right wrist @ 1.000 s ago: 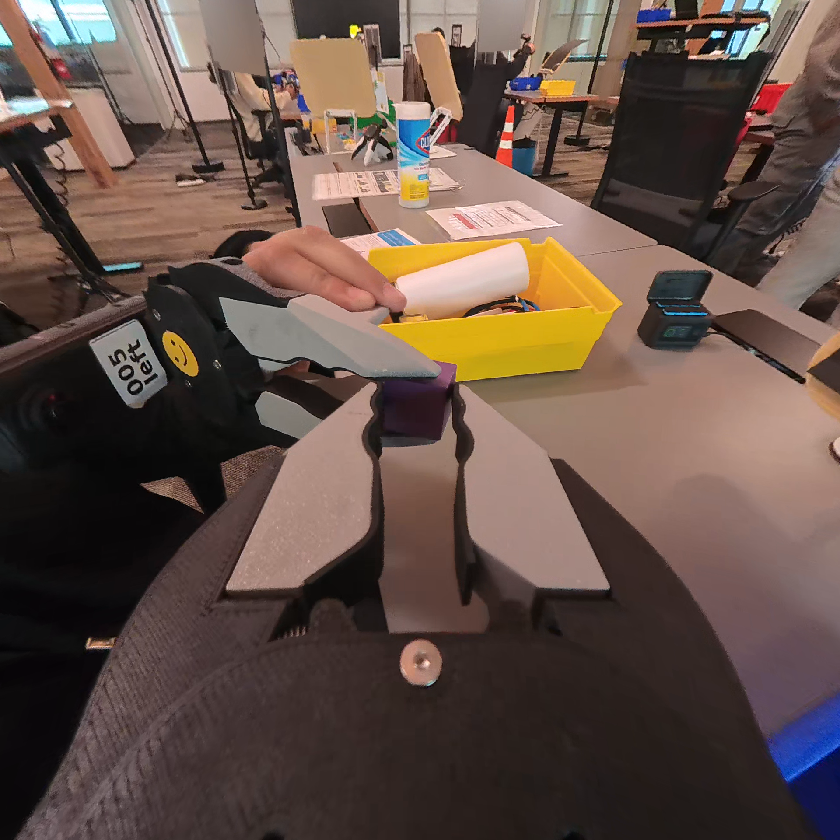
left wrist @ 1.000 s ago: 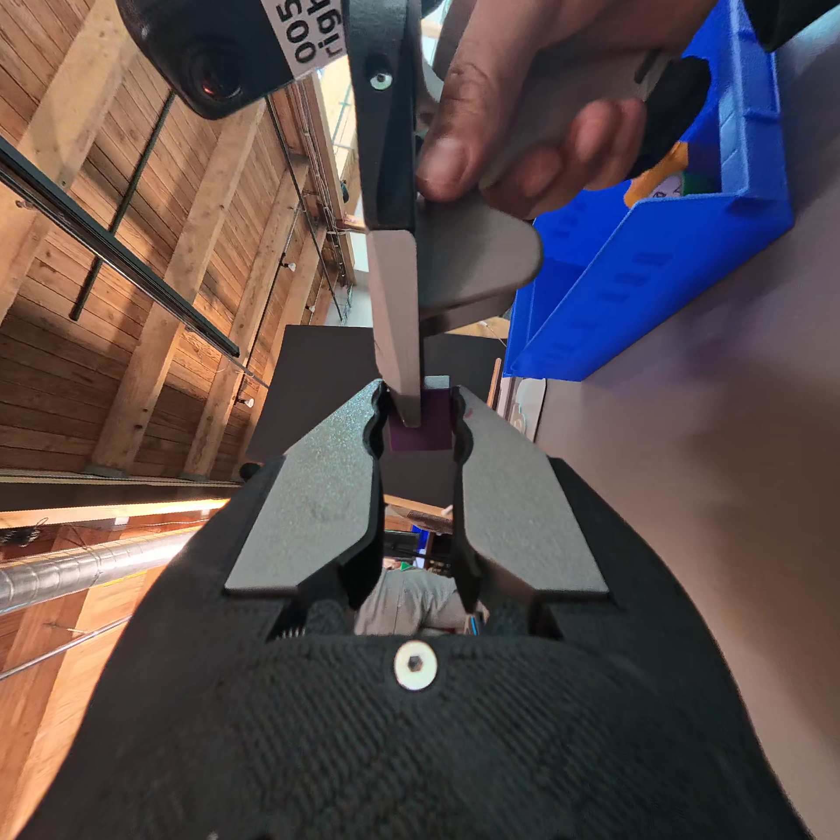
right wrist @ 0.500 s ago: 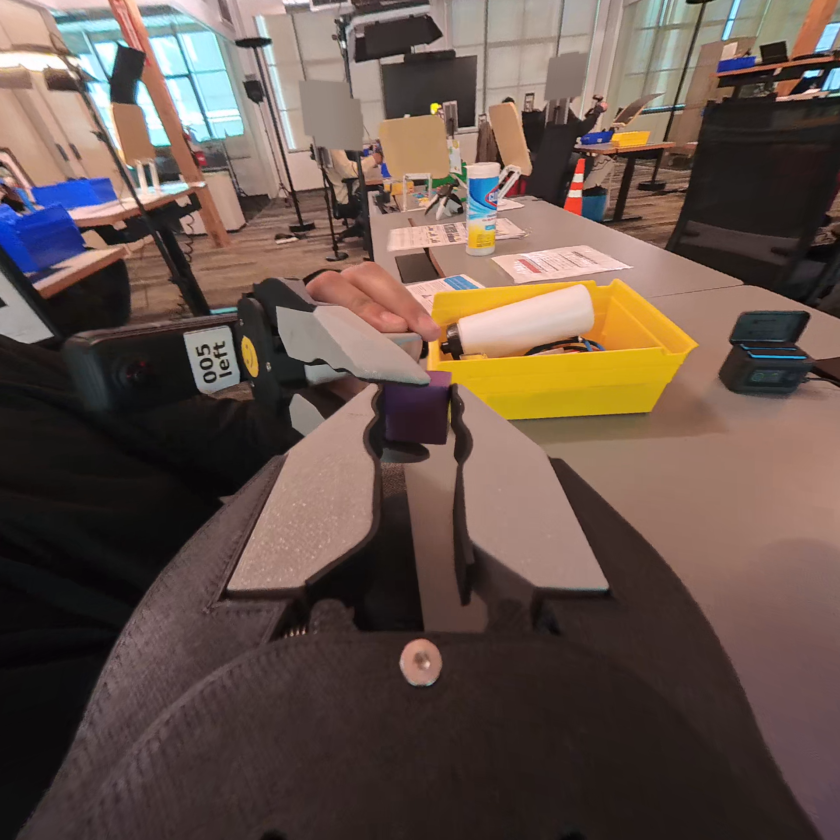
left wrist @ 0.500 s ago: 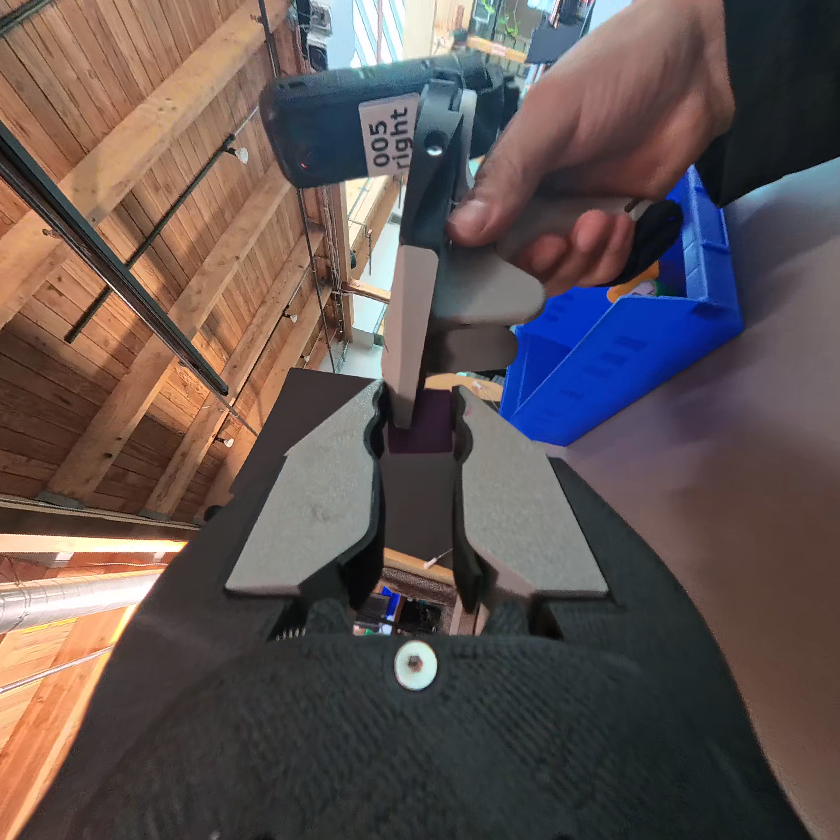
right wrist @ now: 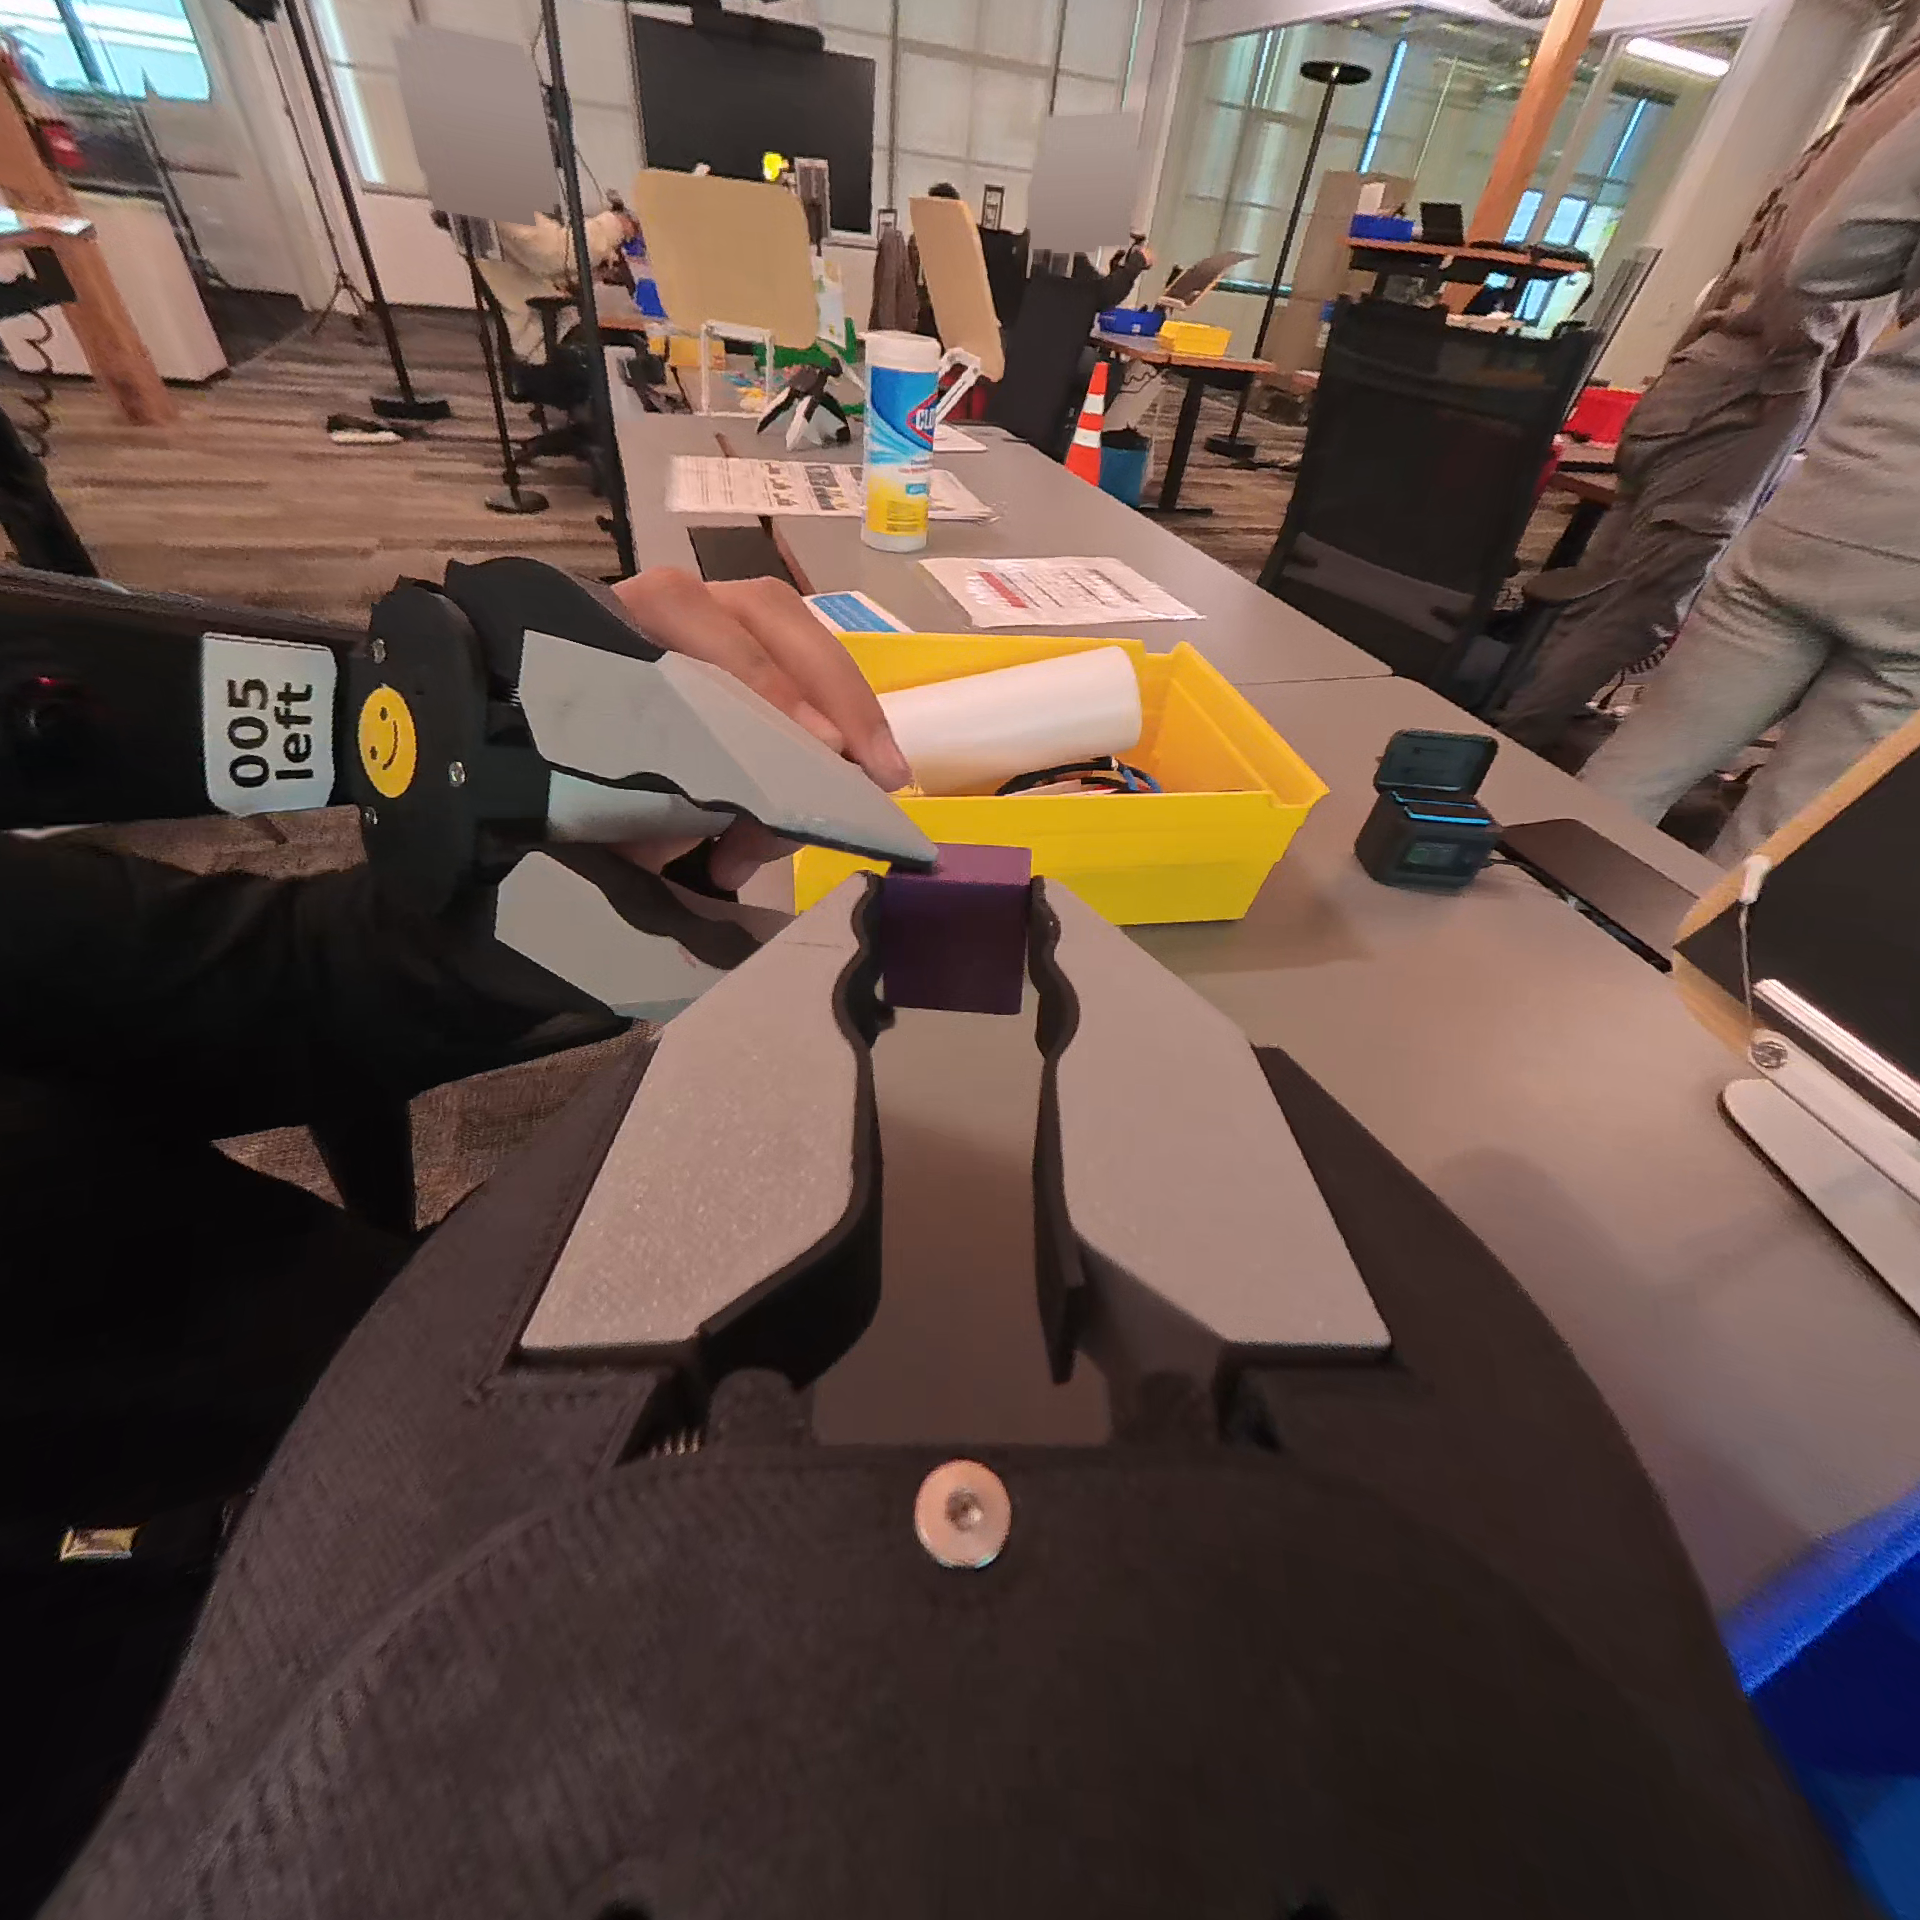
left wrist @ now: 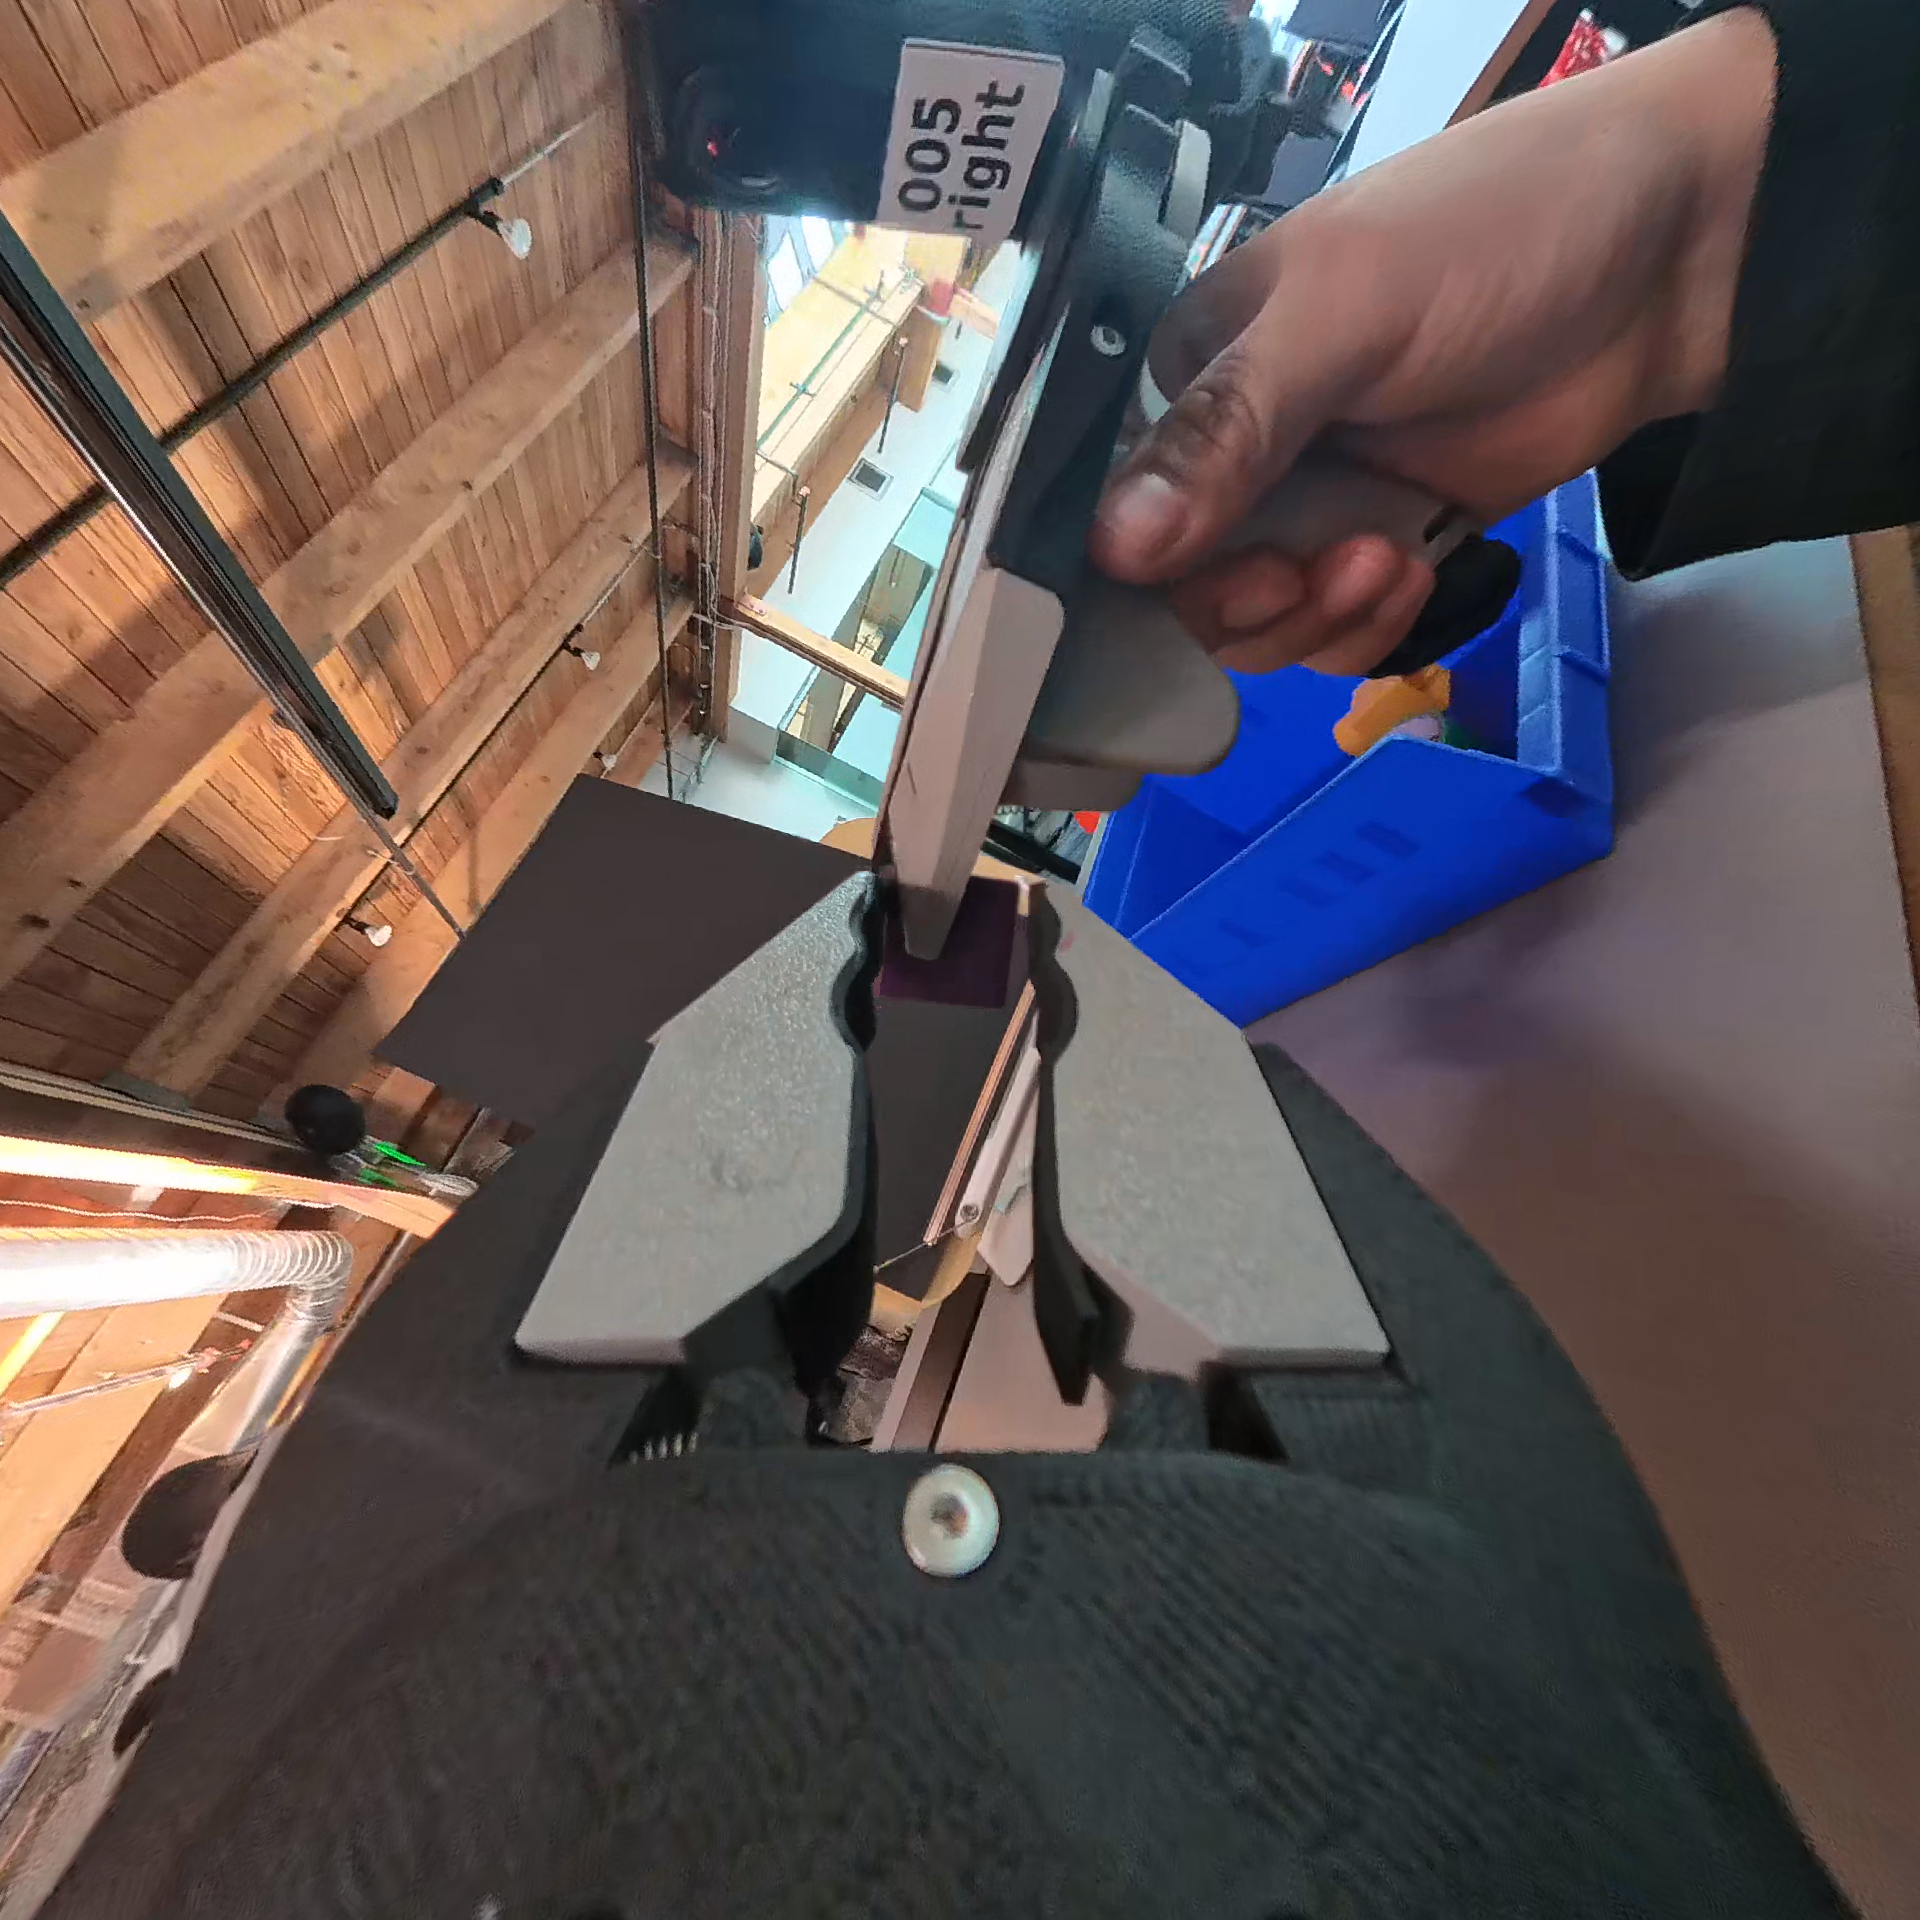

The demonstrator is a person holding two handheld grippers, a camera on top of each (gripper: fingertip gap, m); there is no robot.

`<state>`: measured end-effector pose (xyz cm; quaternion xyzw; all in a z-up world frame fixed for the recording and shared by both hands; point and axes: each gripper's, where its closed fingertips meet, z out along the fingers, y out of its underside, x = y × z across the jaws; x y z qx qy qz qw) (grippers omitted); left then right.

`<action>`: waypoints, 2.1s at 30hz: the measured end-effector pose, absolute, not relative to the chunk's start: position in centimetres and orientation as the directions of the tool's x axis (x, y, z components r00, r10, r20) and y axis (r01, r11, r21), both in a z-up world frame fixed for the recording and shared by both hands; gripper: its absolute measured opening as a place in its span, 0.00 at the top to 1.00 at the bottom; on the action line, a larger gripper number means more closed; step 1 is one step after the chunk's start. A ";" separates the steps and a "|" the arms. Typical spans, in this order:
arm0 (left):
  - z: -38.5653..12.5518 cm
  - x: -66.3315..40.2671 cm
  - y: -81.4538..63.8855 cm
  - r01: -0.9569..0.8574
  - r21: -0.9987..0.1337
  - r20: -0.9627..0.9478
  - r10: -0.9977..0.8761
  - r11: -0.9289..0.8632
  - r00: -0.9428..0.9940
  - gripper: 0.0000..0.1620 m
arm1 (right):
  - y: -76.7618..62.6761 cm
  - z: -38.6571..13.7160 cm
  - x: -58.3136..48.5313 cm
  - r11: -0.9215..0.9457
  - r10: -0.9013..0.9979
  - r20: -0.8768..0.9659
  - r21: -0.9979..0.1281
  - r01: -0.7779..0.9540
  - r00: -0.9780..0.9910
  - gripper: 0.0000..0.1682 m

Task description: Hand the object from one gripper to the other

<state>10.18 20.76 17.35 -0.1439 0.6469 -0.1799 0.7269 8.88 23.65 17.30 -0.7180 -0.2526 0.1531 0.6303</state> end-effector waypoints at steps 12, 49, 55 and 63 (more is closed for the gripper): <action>14.4 10.1 21.5 -0.109 -0.879 -0.427 -0.870 0.463 -0.246 0.71 | 22.6 19.2 11.8 0.088 0.421 0.353 -0.933 0.350 0.835 0.86; 18.3 10.7 24.6 0.016 -0.442 -0.876 -0.435 0.897 0.209 0.82 | 23.8 13.9 10.8 0.025 0.427 0.632 -0.723 0.690 0.647 0.75; 18.1 9.7 21.1 0.083 0.020 -0.928 -0.012 0.996 0.373 0.82 | 21.6 16.3 9.2 -0.065 0.717 0.063 -0.986 0.156 0.695 0.78; 18.4 9.0 18.2 0.210 0.040 -0.895 -0.058 0.977 0.443 0.82 | 19.7 17.3 6.9 -0.153 0.872 -0.161 -0.987 -0.055 0.462 0.81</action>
